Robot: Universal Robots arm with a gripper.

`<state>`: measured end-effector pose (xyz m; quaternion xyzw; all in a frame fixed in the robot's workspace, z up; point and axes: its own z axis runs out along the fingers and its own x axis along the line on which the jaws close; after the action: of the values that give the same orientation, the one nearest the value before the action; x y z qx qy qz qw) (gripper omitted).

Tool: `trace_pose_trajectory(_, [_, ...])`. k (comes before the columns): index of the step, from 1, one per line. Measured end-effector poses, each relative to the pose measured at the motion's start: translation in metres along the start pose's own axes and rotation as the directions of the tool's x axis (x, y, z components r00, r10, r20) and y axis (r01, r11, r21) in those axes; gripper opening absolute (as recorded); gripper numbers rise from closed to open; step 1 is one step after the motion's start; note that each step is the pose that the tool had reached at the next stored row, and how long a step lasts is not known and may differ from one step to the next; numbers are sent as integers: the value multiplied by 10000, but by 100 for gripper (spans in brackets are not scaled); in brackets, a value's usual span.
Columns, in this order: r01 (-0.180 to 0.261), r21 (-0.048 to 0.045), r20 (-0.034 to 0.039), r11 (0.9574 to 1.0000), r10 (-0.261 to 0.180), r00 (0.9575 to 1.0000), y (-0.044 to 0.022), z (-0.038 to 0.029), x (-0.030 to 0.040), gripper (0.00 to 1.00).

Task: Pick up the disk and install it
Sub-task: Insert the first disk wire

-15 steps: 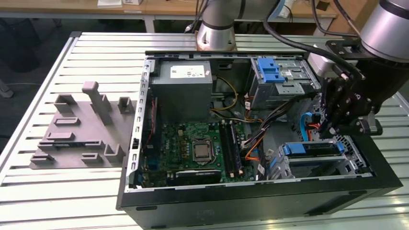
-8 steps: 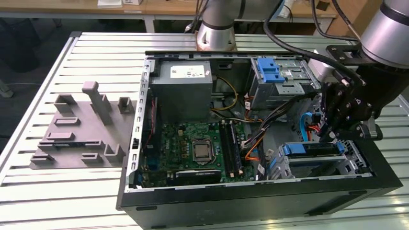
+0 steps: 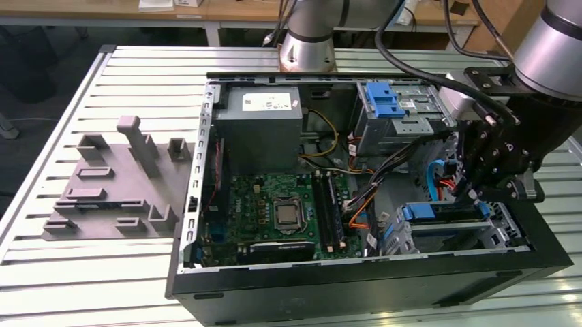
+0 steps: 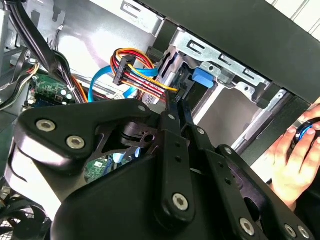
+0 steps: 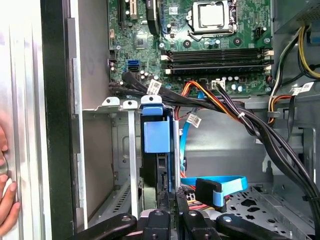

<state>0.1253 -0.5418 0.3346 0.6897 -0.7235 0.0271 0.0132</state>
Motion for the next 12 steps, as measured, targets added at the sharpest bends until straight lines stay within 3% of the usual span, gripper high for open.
trace_pose_trajectory(12, [-51,-6,-1,10000,51,10000,4,10,29,16])
